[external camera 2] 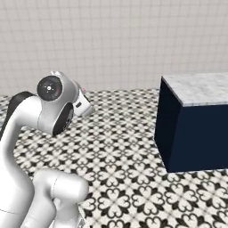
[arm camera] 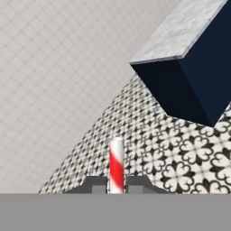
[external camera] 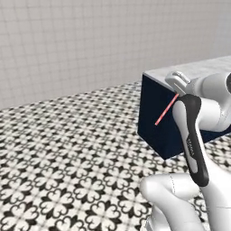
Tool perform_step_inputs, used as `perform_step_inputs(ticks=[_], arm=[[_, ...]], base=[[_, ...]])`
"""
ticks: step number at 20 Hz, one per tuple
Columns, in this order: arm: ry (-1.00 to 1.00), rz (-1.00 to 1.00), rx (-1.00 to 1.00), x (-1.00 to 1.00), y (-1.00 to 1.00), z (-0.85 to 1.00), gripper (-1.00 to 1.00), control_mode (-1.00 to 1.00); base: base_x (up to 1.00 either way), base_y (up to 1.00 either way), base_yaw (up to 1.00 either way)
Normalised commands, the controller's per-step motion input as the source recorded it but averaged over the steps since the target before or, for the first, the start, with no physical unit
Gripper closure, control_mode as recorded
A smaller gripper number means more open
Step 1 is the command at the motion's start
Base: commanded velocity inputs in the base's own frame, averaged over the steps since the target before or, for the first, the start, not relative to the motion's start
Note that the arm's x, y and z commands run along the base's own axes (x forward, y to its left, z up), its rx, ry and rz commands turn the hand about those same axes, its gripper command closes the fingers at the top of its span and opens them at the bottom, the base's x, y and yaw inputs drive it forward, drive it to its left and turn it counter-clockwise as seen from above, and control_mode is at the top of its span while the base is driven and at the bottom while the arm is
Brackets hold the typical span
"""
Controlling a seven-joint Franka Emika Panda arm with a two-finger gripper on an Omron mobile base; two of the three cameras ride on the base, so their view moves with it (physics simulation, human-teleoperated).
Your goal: Take a straw from the drawer in front and place it inside the glass cup on the dining counter.
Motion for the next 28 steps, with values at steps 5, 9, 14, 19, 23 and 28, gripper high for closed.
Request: perform_step_inputs(ticks=[5,9,14,19,23,28], arm=[[0.0,0.0,0.0,0.0,0.0,0.0,1.0,1.0],[0.0,0.0,0.0,0.0,0.0,0.0,1.0,1.0],[0.0,0.0,0.0,0.0,0.0,0.0,1.0,1.0],[0.0,0.0,0.0,0.0,0.0,0.0,1.0,1.0],[0.0,0.0,0.0,0.0,0.0,0.0,1.0,1.0],[0.0,0.0,0.0,0.0,0.0,0.0,1.0,1.0]], base=[[1.0,0.89,-0.33],[1.0,0.89,-0.34],[1.0,0.8,-0.33],[1.0,0.71,-0.33],[1.0,0.75,-0.34],[1.0,0.8,-0.35]])
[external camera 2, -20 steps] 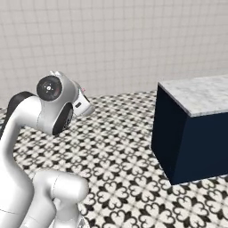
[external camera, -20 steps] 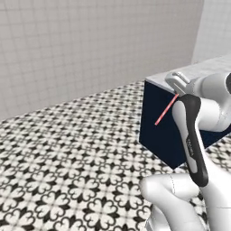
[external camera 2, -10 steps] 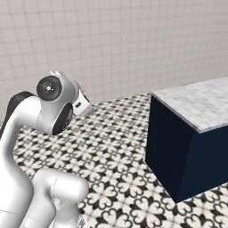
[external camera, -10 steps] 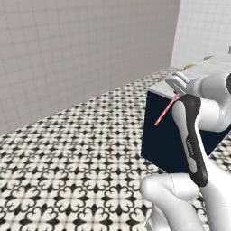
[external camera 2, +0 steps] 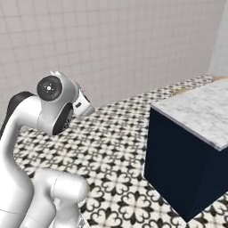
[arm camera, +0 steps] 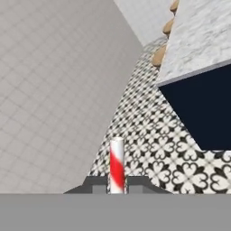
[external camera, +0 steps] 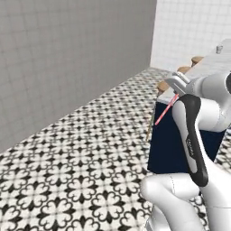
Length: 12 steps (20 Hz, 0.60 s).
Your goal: Take a straw from the drawer in front and place it inside the glass cup on the dining counter.
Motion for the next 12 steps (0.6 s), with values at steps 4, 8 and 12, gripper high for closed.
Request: perform_step_inputs(ticks=[4,8,12], arm=[[0.0,0.0,0.0,0.0,0.0,0.0,1.0,1.0],[0.0,0.0,0.0,0.0,0.0,0.0,1.0,1.0],[0.0,0.0,0.0,0.0,0.0,0.0,1.0,1.0]], base=[[1.0,0.86,-0.38],[1.0,0.85,-0.39],[1.0,0.96,-0.38]])
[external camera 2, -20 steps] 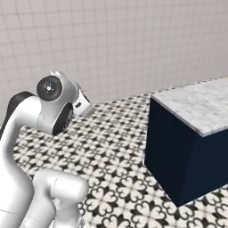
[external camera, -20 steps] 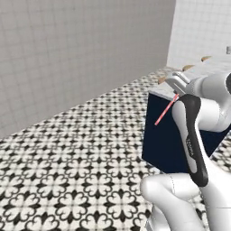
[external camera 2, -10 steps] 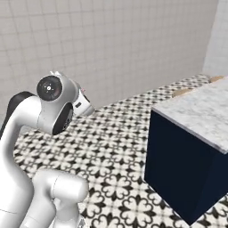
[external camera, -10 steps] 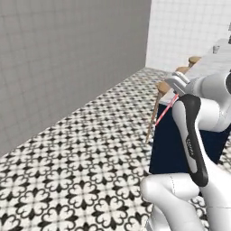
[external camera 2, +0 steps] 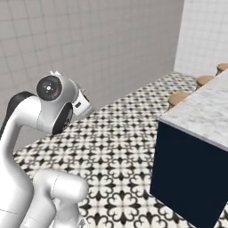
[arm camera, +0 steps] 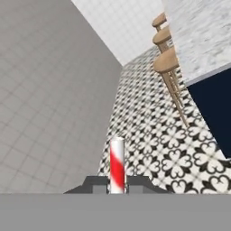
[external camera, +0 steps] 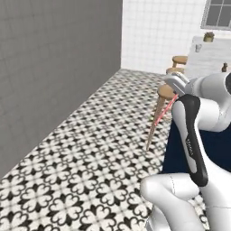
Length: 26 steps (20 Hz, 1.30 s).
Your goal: Take a straw from the drawer in front and place it inside the glass cup on the dining counter.
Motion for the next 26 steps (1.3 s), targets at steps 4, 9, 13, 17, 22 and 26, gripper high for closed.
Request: perform_step_inputs(ticks=[4,9,13,17,22,26], arm=[[0.0,0.0,0.0,0.0,0.0,0.0,1.0,1.0],[0.0,0.0,0.0,0.0,0.0,0.0,1.0,1.0],[0.0,0.0,0.0,0.0,0.0,0.0,1.0,1.0],[0.0,0.0,0.0,0.0,0.0,0.0,1.0,1.0],[0.0,0.0,0.0,0.0,0.0,0.0,1.0,1.0],[0.0,0.0,0.0,0.0,0.0,0.0,1.0,1.0]], base=[[0.98,1.0,-0.36],[0.97,1.0,-0.35],[1.0,0.99,-0.35],[1.0,0.92,-0.36],[1.0,0.93,-0.36],[1.0,0.98,-0.35]])
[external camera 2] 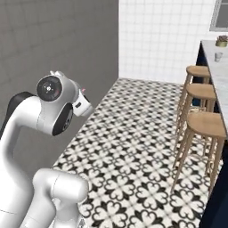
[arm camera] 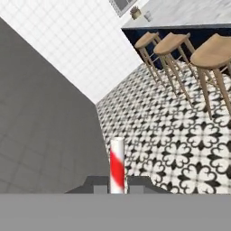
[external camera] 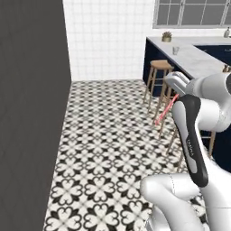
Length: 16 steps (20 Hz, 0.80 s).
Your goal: Take a straw from the drawer in front and place it inside the glass cup on the dining counter.
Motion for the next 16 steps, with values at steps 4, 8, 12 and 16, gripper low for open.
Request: perform_step_inputs(ticks=[4,8,12,16], arm=[[0.0,0.0,0.0,0.0,0.0,0.0,1.0,1.0],[0.0,0.0,0.0,0.0,0.0,0.0,1.0,1.0],[0.0,0.0,0.0,0.0,0.0,0.0,1.0,1.0],[0.0,0.0,0.0,0.0,0.0,0.0,1.0,1.0]], base=[[1.0,0.99,-0.35],[1.0,1.0,-0.35],[1.0,1.0,-0.34],[1.0,0.96,-0.34]])
